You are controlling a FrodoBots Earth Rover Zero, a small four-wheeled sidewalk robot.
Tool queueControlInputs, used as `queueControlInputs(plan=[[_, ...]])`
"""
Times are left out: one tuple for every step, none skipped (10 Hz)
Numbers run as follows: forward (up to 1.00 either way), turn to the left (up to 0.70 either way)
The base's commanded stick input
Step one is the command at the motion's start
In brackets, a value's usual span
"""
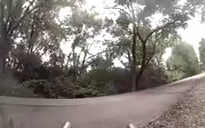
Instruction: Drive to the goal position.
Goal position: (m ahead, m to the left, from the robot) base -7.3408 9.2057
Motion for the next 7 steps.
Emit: queueControlInputs(plan=[[0.45,0.25],[0.45,0.25],[0.45,0.25],[0.45,0.25],[0.45,0.25],[0.45,0.25],[0.45,0.25]])
